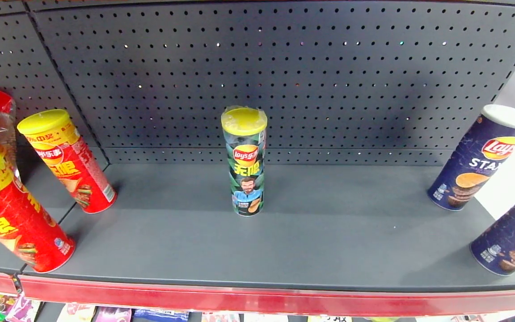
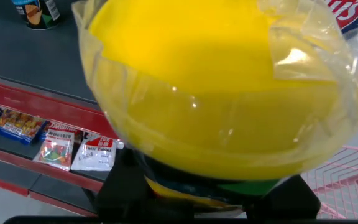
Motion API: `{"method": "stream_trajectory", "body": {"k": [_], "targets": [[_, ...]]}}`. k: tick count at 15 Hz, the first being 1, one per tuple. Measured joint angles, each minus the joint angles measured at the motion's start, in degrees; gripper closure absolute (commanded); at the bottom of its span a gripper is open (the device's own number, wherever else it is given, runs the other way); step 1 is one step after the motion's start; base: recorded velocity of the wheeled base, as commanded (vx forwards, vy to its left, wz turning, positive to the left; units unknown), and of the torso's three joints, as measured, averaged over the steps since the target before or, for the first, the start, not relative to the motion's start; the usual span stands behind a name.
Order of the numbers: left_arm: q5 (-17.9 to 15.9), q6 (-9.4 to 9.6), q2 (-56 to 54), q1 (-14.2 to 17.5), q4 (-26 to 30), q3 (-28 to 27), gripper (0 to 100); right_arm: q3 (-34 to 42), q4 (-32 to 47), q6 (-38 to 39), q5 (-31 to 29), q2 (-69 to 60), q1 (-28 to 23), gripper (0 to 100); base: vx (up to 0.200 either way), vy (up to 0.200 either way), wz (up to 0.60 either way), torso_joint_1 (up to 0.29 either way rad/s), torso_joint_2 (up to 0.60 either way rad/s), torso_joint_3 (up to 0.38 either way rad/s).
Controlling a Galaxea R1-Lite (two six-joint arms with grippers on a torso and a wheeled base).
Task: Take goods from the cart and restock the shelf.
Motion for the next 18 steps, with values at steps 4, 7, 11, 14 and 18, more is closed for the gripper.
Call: {"method": "stream_trajectory", "body": {"k": [4,7,11,14,18], "targets": [[-7.7,0.04,4.2,-1.7,0.4,-8.8,0,1.3,0.0,0.8,-0.1,-1.6,-0.1,100,0.0,0.0,0.0,0.0,0.0,0.0],[-12.1,0.41,4.5,-2.5,3.5,-10.0,0,1.7,0.1,0.9,-0.4,-2.1,-0.1,100,0.0,0.0,0.0,0.0,0.0,0.0],[-19.8,1.32,10.2,-2.7,3.6,-12.1,0,1.6,0.0,0.8,-0.4,-1.2,-0.1,100,0.0,0.0,0.0,0.0,0.0,0.0],[-21.9,2.05,17.3,-2.7,2.8,-14.5,0,1.5,0.0,0.6,-0.2,-0.2,-0.1,100,0.0,0.0,0.0,0.0,0.0,0.0],[-23.7,2.13,34.8,-2.7,-7.1,-20.1,0,-0.3,0.0,0.4,3.5,1.4,0.4,100,0.0,0.0,0.0,0.0,0.0,0.0]]}}
